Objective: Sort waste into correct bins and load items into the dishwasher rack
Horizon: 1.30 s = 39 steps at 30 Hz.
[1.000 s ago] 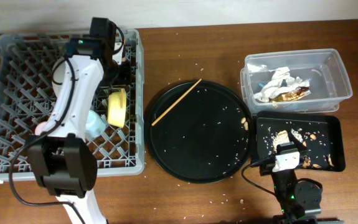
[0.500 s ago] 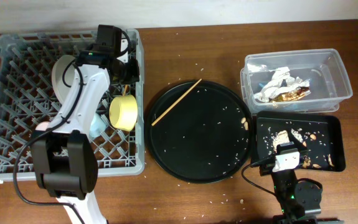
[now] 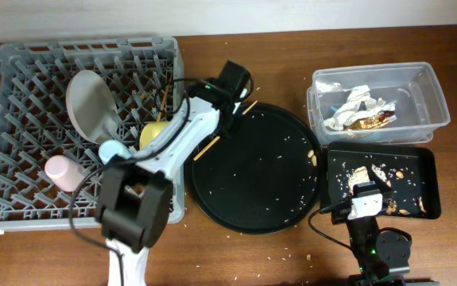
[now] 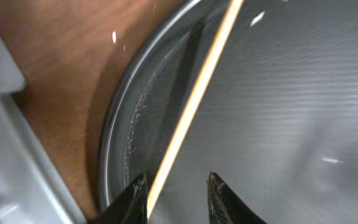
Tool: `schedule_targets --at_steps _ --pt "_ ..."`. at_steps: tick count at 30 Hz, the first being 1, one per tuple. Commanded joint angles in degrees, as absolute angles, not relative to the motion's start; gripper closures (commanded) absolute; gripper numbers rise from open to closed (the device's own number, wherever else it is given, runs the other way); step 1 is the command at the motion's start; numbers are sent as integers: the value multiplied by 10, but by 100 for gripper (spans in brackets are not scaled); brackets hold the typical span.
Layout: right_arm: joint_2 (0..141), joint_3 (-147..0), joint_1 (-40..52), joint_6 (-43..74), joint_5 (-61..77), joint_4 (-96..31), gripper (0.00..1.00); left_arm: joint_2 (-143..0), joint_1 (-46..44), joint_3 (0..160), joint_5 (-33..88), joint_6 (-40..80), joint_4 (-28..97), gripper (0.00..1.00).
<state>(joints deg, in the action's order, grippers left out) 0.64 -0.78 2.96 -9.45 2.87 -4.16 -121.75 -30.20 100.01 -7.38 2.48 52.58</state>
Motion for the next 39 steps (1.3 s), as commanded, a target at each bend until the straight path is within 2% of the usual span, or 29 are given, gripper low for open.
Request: schedule_targets --at_steps 1,6,8,9,10,13,17,19,20,22,24,28,29,30,32,33,36,37,38,39 --pt "3 -3 26 -96 34 -41 2 -1254 -298 998 -57 -22 510 69" --pt "3 -3 26 -96 34 -41 2 -1299 -299 998 -18 -36 524 70" --pt "3 -3 26 -96 34 -41 2 -1299 -300 998 -10 -36 526 82" --pt "3 -3 26 -96 34 -41 2 -1299 -300 998 -10 -36 526 94" --pt "3 -3 26 -96 34 -41 2 -1298 -300 1001 -3 -35 534 100" --pt "3 -3 26 -96 34 -41 2 -1288 -294 1087 65 -35 613 100" --pt "3 -3 26 -96 34 -41 2 -1284 -251 1361 76 10 788 100" --pt "3 -3 26 -96 34 -41 2 -1284 -211 1421 -14 82 822 100" --pt "3 -3 26 -96 34 -41 2 -1285 -187 1422 -72 128 831 100" --pt "3 -3 26 -96 34 -41 1 -1298 -144 1392 -79 213 831 100" --pt "3 -3 26 -96 34 -41 2 -1314 -126 1354 -78 211 789 100" --pt "3 -3 26 -96 34 -41 2 -1340 -121 1320 -78 118 738 99" --pt "3 -3 26 -96 34 -41 2 -1341 -121 1320 -80 107 740 90" --pt "3 -3 26 -96 34 -41 2 -1340 -121 1325 -78 108 746 76" --pt "3 -3 26 -96 34 -41 2 -1333 -121 1373 -46 108 791 39" --pt "3 -3 26 -96 34 -41 1 -1322 -121 1417 -44 108 829 38" --pt "3 -3 26 -96 34 -41 2 -1282 -123 1512 -66 108 913 22" --pt "3 -3 26 -96 34 -41 2 -1262 -123 1536 -76 108 948 15" --pt "3 -3 26 -96 34 -41 2 -1229 -122 1547 -84 101 967 1" --pt "3 -3 26 -96 34 -41 2 -1188 -123 1543 -82 102 967 1"
